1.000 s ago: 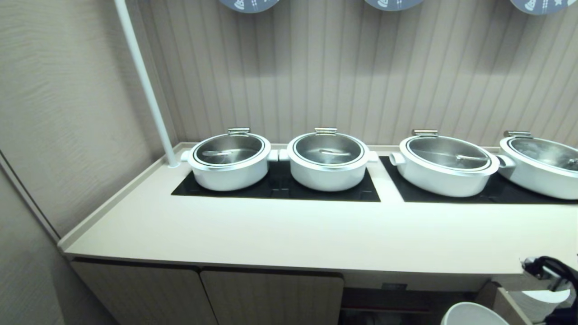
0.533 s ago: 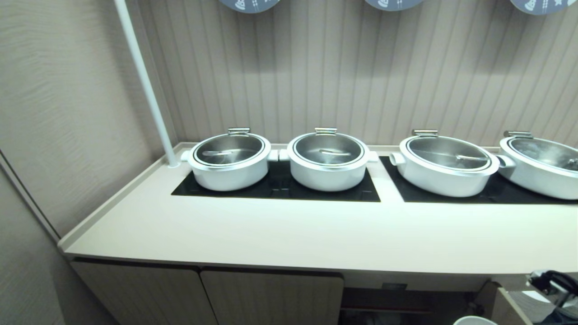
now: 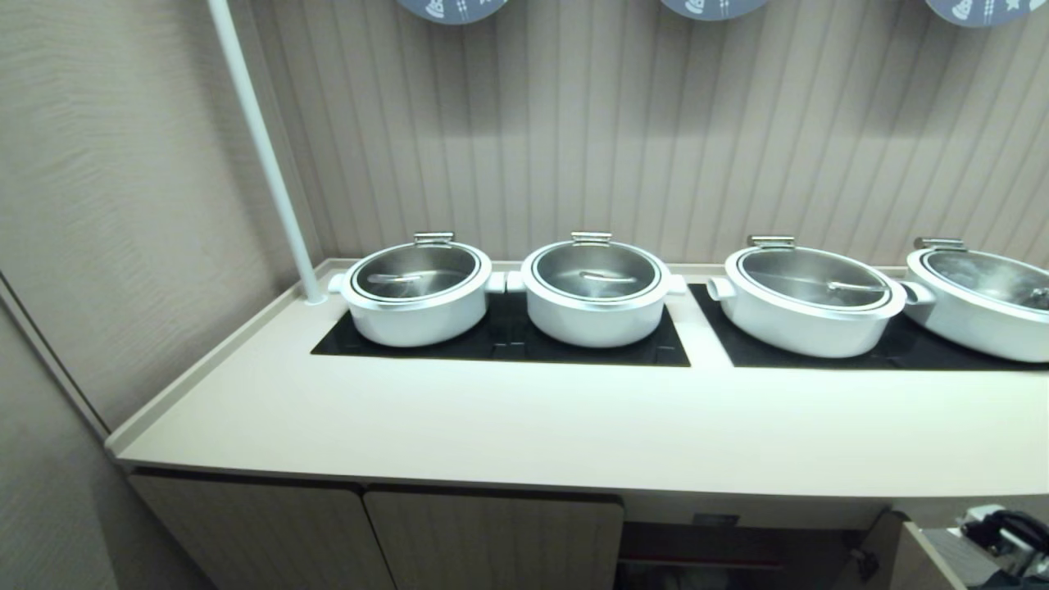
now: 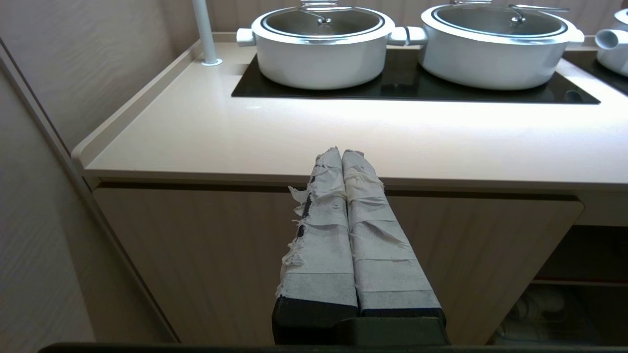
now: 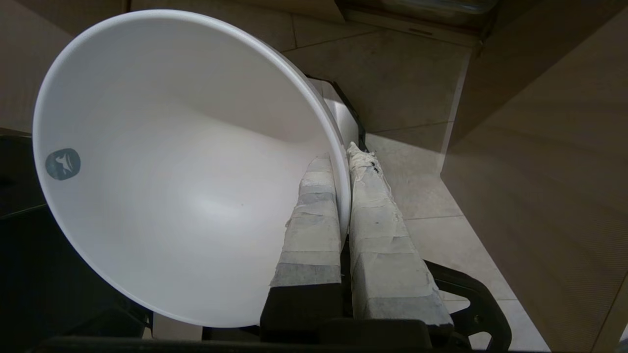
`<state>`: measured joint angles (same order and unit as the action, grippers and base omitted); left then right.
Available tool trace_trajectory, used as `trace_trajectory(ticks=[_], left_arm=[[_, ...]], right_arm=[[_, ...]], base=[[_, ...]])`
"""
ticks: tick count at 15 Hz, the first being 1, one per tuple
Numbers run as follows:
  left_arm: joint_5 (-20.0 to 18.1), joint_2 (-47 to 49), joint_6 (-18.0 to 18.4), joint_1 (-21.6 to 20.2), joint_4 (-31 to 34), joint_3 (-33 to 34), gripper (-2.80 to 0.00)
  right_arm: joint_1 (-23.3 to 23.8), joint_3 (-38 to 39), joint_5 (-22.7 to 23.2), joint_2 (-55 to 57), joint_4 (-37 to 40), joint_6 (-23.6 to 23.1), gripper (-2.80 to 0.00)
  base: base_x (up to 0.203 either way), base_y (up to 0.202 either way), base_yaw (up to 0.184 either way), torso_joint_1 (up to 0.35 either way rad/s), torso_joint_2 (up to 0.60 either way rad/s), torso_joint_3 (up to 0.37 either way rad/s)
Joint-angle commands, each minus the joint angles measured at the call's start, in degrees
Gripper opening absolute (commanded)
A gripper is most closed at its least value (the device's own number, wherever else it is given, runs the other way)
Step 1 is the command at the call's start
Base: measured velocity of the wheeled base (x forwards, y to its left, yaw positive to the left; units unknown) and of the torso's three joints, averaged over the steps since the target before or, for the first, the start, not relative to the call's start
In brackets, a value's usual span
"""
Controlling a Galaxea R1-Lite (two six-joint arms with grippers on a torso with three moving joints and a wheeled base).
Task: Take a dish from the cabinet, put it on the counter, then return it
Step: Put it back into the cabinet
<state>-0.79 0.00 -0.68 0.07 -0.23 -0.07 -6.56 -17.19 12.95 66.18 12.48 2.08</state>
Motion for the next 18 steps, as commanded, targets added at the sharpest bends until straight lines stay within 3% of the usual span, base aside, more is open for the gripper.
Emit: trace_trajectory(ticks=[1,18], left_arm=[[0.0,0.0,0.0,0.0,0.0,0.0,-2.8],[0.0,0.0,0.0,0.0,0.0,0.0,-2.8]], right_arm=[[0.0,-0.4,0.1,0.1,0.1,0.0,-2.8],[0.2,0.2,0.1,-2.2,1.0,2.2,-2.8]], base=[[0.0,0.0,0.0,0.0,0.0,0.0],[0.0,0.0,0.0,0.0,0.0,0.0]])
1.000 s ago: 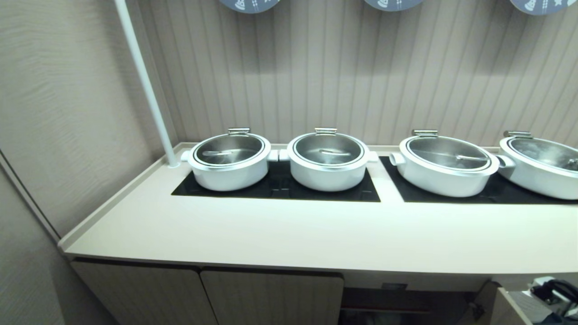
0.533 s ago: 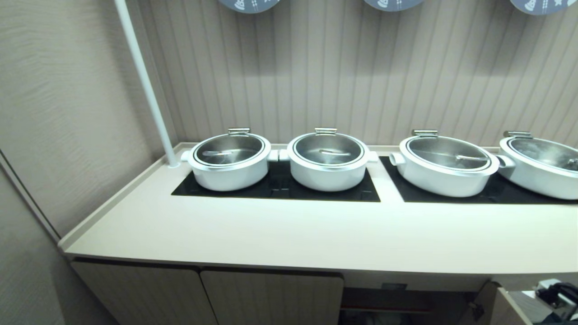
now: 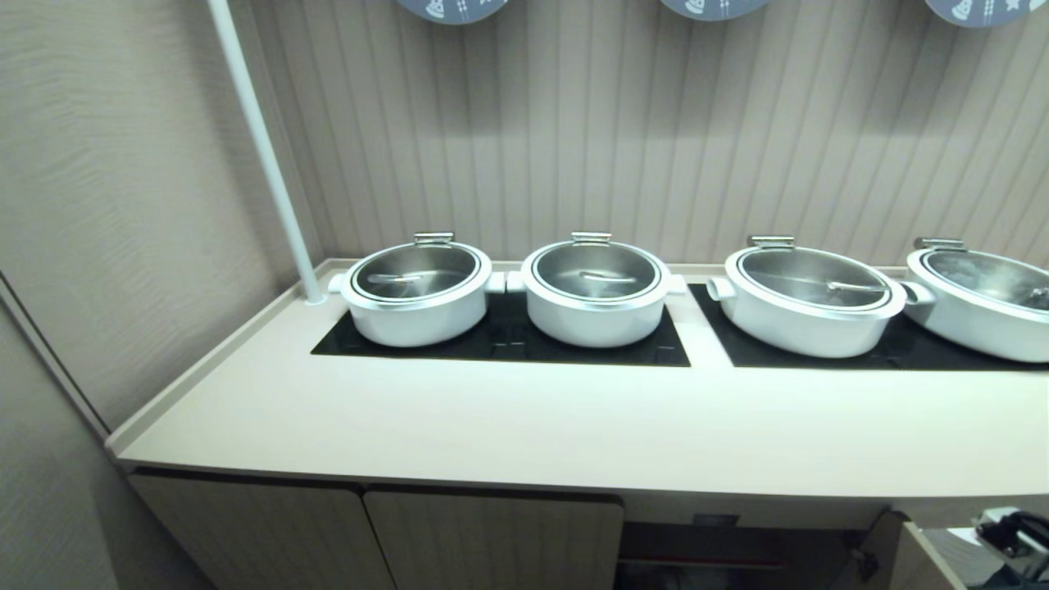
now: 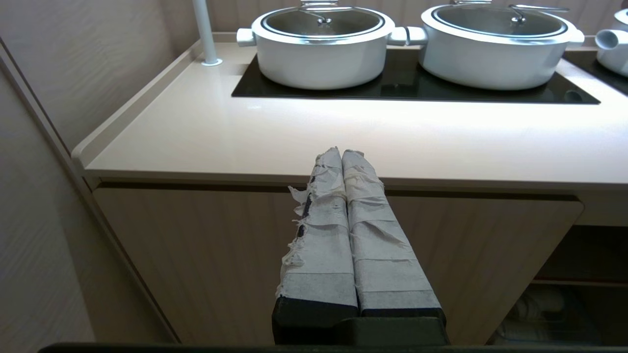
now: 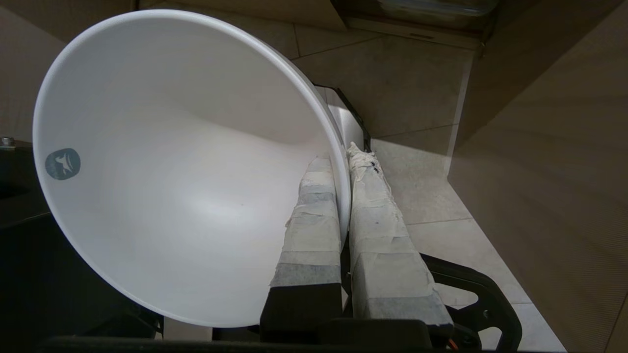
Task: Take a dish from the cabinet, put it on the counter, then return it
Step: Put it back into the cabinet
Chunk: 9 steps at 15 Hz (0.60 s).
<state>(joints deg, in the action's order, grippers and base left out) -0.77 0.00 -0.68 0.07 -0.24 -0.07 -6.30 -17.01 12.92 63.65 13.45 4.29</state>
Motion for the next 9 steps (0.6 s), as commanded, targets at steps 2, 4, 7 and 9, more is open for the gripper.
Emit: trace_trajectory(ticks=[2,4,7,9], left_arm=[[0.0,0.0,0.0,0.0,0.0,0.1,-2.8],[0.0,0.0,0.0,0.0,0.0,0.0,-2.8],[0.0,0.0,0.0,0.0,0.0,0.0,-2.8],[0.0,0.0,0.0,0.0,0.0,0.0,-2.8]], right_arm=[[-0.1,0.2,0.1,0.3,0.1,-0.2,-2.8],[-0.3,0.0,0.1,0.4,0.0,-0.4,-2.8],[-0.2,0.0,0.1,0.9,-0.1,-0.5,-2.8],[-0.2,0.0,0.0,1.0,-0.2,-0.6,-2.8]], base=[[0.0,0.0,0.0,0.0,0.0,0.0],[0.0,0.0,0.0,0.0,0.0,0.0],[0.0,0.0,0.0,0.0,0.0,0.0],[0.0,0.0,0.0,0.0,0.0,0.0]])
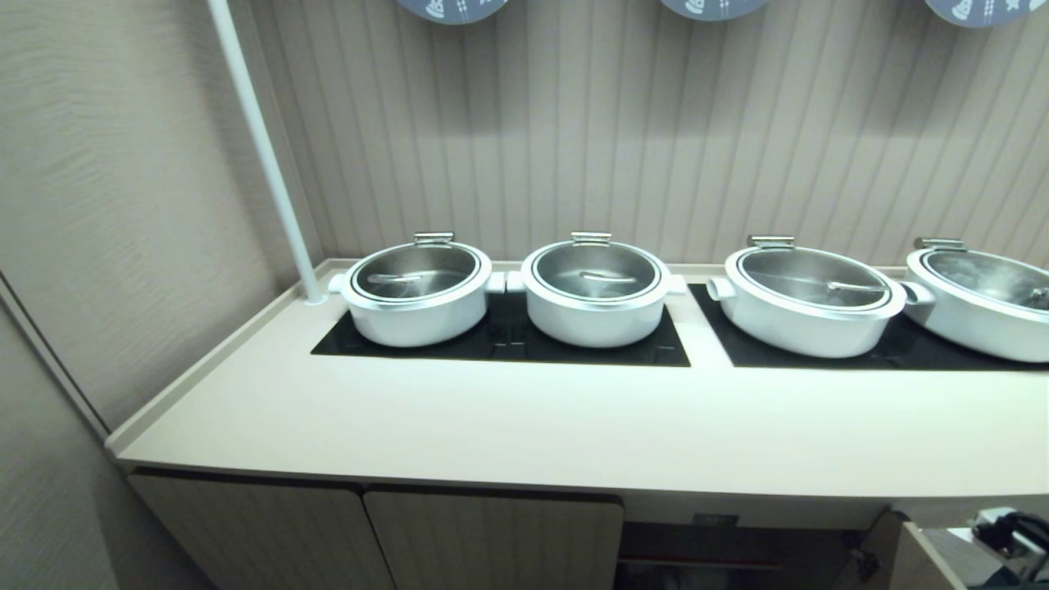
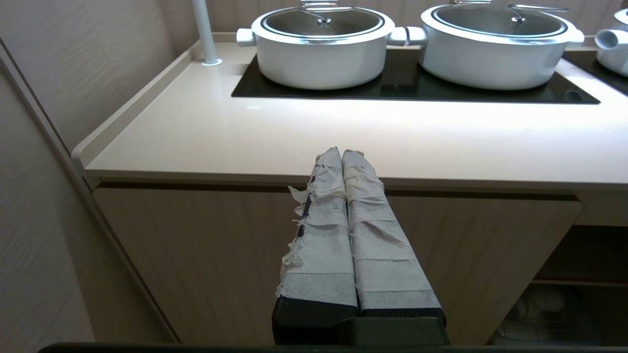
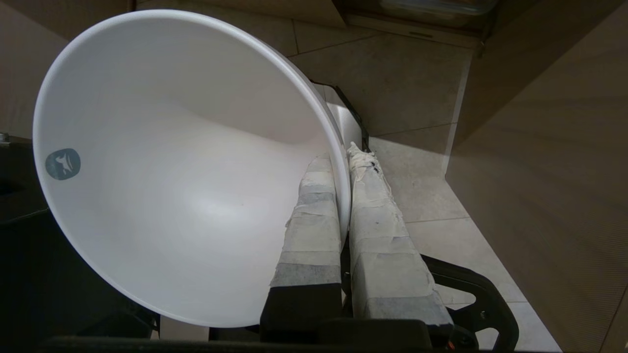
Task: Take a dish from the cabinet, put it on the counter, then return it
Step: Put it back into the cabinet
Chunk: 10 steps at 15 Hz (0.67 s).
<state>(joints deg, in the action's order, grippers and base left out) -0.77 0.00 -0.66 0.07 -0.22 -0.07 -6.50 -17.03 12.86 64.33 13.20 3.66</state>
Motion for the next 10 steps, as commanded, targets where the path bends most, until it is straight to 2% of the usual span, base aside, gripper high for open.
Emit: trace_trajectory(ticks=[1,10], left_arm=[[0.0,0.0,0.0,0.0,0.0,0.0,-2.8],[0.0,0.0,0.0,0.0,0.0,0.0,-2.8]], right_arm=[[0.0,0.0,0.1,0.5,0.1,0.0,-2.8],[-0.1,0.2,0.1,0.8,0.2,-0.1,-2.8]], base=[[0.0,0.0,0.0,0.0,0.0,0.0],[0.0,0.0,0.0,0.0,0.0,0.0]])
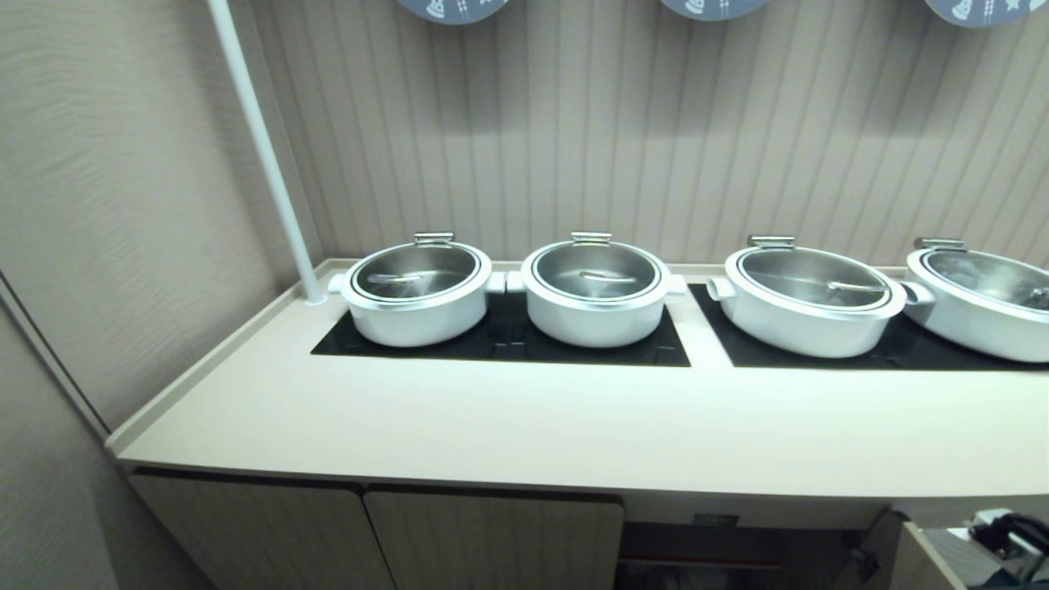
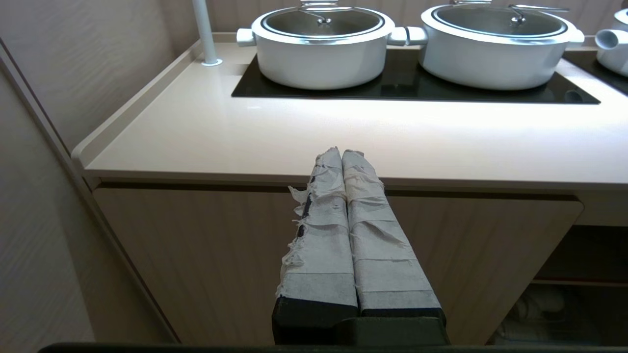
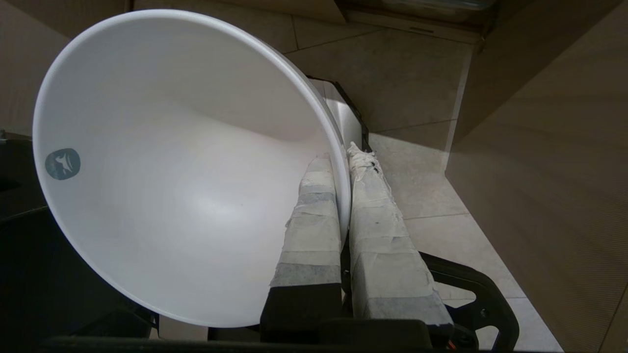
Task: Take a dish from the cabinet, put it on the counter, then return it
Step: Put it back into the cabinet
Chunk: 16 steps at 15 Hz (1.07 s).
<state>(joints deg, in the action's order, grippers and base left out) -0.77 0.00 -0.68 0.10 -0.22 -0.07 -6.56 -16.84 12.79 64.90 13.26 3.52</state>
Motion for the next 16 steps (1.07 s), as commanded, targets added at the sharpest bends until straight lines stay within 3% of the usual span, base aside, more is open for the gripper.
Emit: trace_trajectory(ticks=[1,16], left_arm=[[0.0,0.0,0.0,0.0,0.0,0.0,-2.8],[0.0,0.0,0.0,-0.1,0.0,0.0,-2.8]], right_arm=[[0.0,0.1,0.1,0.3,0.1,0.0,-2.8],[-0.1,0.8,0.1,1.2,-0.6,0.0,-2.8]], base=[[0.0,0.0,0.0,0.0,0.0,0.0],[0.0,0.0,0.0,0.0,0.0,0.0]])
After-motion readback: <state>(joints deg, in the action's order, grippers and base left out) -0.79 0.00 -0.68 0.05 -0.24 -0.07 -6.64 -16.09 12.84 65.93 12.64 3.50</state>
